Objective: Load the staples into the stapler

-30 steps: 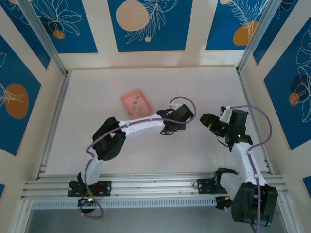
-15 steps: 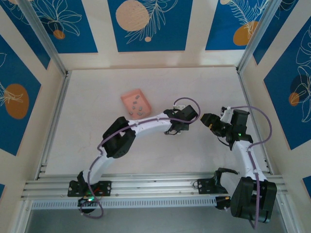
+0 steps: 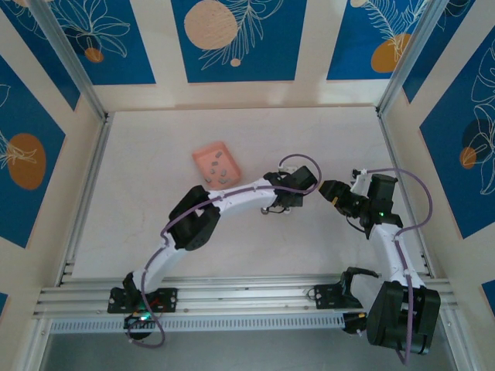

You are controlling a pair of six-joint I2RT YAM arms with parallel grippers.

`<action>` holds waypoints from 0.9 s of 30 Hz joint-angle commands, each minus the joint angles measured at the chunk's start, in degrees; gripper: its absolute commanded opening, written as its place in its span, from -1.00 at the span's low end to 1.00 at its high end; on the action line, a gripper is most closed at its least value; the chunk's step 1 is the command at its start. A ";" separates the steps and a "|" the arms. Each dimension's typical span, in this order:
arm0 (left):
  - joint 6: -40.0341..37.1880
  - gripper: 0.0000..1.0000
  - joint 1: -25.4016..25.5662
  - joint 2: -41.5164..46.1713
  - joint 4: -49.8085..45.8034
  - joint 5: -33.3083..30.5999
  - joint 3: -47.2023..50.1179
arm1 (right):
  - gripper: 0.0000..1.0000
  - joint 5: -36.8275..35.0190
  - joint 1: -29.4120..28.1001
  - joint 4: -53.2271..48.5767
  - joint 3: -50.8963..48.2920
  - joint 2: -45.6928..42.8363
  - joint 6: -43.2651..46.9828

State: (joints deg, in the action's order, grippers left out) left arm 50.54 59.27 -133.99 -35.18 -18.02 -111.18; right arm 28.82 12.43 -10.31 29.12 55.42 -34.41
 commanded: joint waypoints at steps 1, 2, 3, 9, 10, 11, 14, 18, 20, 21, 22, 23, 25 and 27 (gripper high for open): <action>0.89 -0.65 -0.33 -0.90 -3.32 -0.72 -1.50 | 0.24 1.82 0.41 -0.57 0.34 0.37 0.93; 1.23 -0.65 -0.39 -0.75 -3.72 -1.43 -1.42 | 0.24 1.85 0.41 -0.74 0.42 0.32 1.01; 1.53 -0.64 -0.52 -0.48 -4.01 -1.97 -1.26 | 0.24 1.92 0.41 -1.01 0.63 0.37 1.09; 2.25 -0.62 -0.90 0.34 -3.86 -2.79 0.46 | 0.24 1.99 0.40 -1.48 0.89 -0.03 1.01; 2.28 -0.59 -0.99 0.35 -3.76 -2.79 0.76 | 0.24 2.03 0.42 -1.49 0.78 -0.18 0.93; 2.42 -0.57 -0.99 0.24 -3.76 -2.76 0.83 | 0.24 2.03 0.41 -1.52 0.76 -0.25 0.93; 3.15 -0.54 -1.25 0.31 -3.12 -3.31 1.77 | 0.24 1.94 0.42 -1.71 0.59 -0.46 1.11; 3.73 -0.51 -1.42 0.04 -2.48 -3.58 2.28 | 0.24 1.84 0.40 -1.74 0.43 -0.59 1.01; 4.11 -0.46 -1.51 -0.03 -2.57 -3.51 2.42 | 0.24 1.94 0.41 -1.82 0.50 -0.84 0.93; 4.23 -0.40 -1.50 0.10 -2.53 -3.50 2.46 | 0.24 1.86 0.41 -1.97 0.54 -0.99 0.97; 4.45 -0.33 -1.51 0.21 -2.53 -3.38 2.54 | 0.24 1.81 0.41 -2.21 0.66 -1.13 1.10; 4.62 -0.27 -1.47 0.43 -2.45 -3.42 2.63 | 0.24 1.74 0.41 -2.41 0.69 -1.27 1.24; 4.72 -0.14 -1.52 1.14 -1.93 -3.27 3.13 | 0.24 1.34 0.40 -3.24 0.89 -1.69 1.59; 4.73 -0.02 -1.46 2.12 -1.38 -3.15 3.55 | 0.24 1.01 0.43 -4.03 0.95 -2.29 1.83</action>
State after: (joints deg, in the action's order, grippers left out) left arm 54.37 58.26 -134.04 -35.94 -20.16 -108.77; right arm 28.93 12.47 -11.77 29.12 54.52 -33.76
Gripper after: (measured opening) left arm 0.475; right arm 0.619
